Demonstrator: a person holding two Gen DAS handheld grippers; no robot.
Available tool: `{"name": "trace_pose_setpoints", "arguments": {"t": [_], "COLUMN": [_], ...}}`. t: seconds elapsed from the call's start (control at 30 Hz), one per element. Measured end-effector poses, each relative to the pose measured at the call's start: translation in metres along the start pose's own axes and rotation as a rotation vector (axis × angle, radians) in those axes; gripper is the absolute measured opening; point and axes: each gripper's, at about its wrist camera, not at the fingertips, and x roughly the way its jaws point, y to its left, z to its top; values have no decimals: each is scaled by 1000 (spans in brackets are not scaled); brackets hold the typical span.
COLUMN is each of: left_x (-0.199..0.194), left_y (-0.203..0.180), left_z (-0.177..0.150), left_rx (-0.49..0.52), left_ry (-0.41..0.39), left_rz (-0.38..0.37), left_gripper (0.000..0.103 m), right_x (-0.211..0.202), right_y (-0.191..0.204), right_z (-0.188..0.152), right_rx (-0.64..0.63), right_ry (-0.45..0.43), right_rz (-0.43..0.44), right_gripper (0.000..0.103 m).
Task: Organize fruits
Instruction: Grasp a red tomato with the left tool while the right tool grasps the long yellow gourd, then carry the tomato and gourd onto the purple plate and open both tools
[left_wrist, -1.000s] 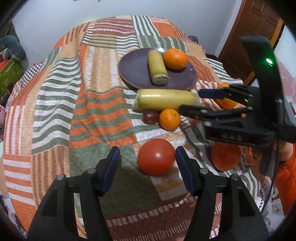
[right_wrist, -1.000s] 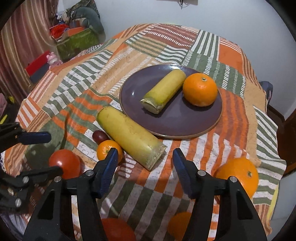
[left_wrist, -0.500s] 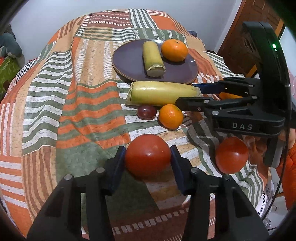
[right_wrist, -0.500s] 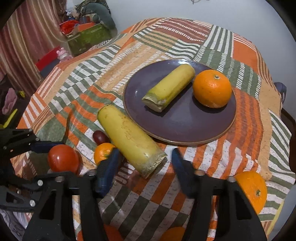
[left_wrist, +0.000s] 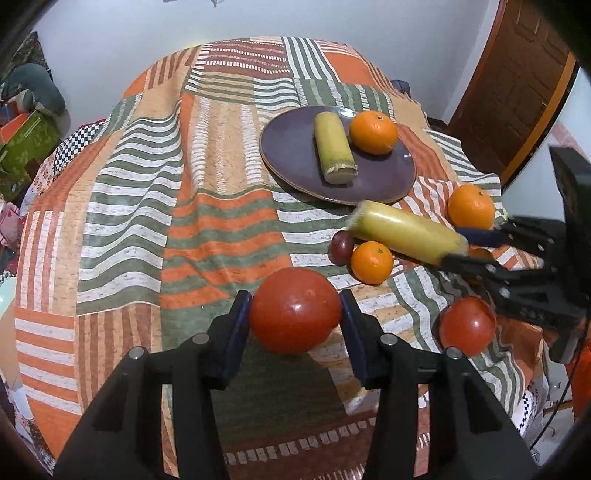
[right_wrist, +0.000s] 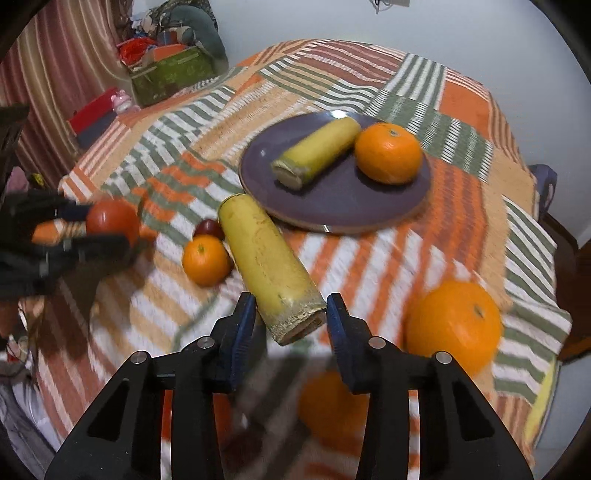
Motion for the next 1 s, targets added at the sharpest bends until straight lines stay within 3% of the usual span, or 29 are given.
{"name": "trace_pose_setpoints", "arguments": {"t": [0.13,0.27,0.37,0.6,1.0], "left_x": [-2,-2,-4,-4,-3], "left_y": [-1,-1,-1,7,3], "left_z": [-1,0,-1,-2,11], "left_rx": [0,-2,-3,-20,-18], "left_ry": [-4,-6,-7,3,-14], "left_rz": [-4,-9,-7,-16,-12], "left_gripper": [47,47,47,47,47], "right_x": [-11,-19,-6,41,16], "right_y": [2,4,6,10,10], "right_z": [-5,10,23,31,24], "right_rx": [-32,-24,-26,-27,7], "right_ry": [18,-36,-48,46,-42], "right_rz": [-25,-2,-7,1,11], "right_gripper": [32,36,43,47,35]}}
